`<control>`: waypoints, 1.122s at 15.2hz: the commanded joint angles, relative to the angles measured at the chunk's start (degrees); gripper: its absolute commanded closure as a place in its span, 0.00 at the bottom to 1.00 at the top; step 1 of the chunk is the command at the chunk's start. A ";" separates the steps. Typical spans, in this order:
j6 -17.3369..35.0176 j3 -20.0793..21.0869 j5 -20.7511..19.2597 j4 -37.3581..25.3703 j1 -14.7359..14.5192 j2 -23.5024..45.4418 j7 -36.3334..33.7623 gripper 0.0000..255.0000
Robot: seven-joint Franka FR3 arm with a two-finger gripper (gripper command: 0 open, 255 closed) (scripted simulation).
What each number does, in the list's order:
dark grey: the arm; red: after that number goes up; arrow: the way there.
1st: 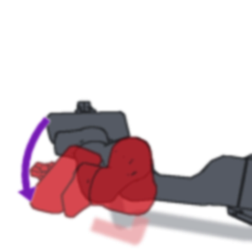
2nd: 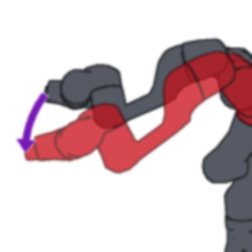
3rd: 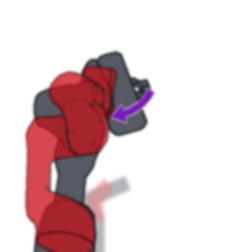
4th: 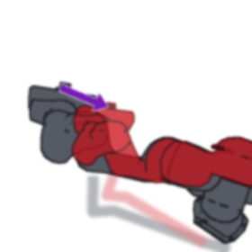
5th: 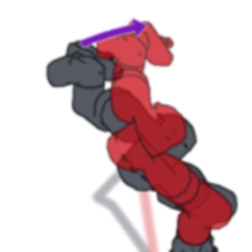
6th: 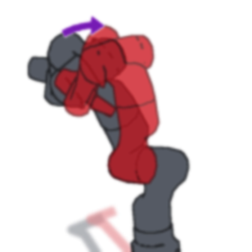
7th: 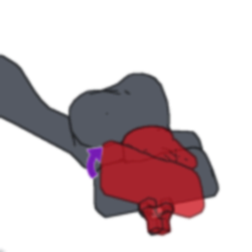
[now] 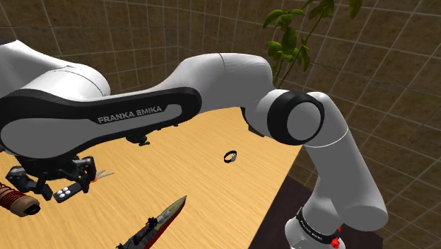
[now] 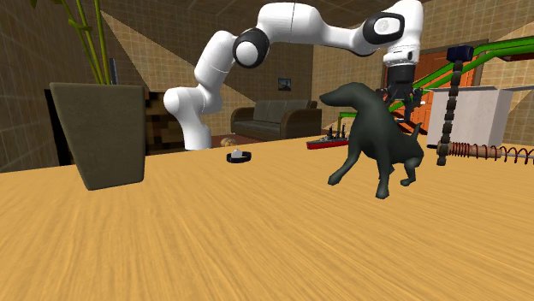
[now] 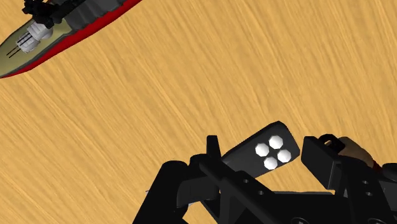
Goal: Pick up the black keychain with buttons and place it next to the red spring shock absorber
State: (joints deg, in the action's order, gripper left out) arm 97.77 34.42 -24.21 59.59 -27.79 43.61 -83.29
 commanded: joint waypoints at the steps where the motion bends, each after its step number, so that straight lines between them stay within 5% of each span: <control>1: 1.42 -0.01 -0.07 1.57 0.37 -0.04 -0.28 1.00; 17: 10.95 -0.80 -1.41 10.02 1.94 1.75 -1.95 1.00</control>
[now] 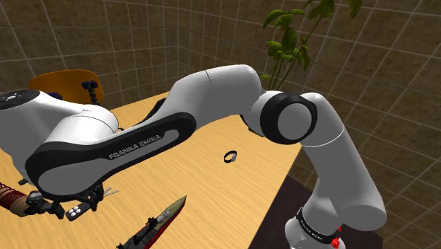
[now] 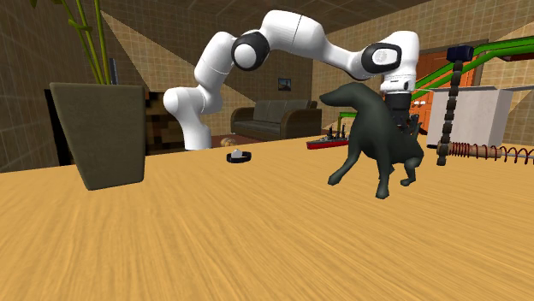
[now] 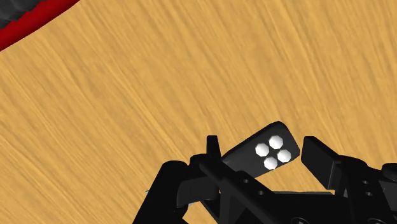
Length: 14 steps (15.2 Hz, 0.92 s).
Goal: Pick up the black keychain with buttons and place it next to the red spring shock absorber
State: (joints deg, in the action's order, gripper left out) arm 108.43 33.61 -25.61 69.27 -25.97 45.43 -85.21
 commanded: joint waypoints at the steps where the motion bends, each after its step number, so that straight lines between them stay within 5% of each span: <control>1: 0.28 0.00 -0.02 0.35 0.12 -0.07 -0.03 1.00; 5: 0.28 0.00 -0.02 0.34 0.12 -0.07 -0.03 1.00; 6: 0.28 0.00 -0.02 0.34 0.12 -0.07 -0.03 0.00; 11: 0.28 0.00 -0.02 0.34 0.12 -0.07 -0.03 0.00; 14: -4.38 0.60 0.87 -3.18 -0.39 -1.54 0.75 0.00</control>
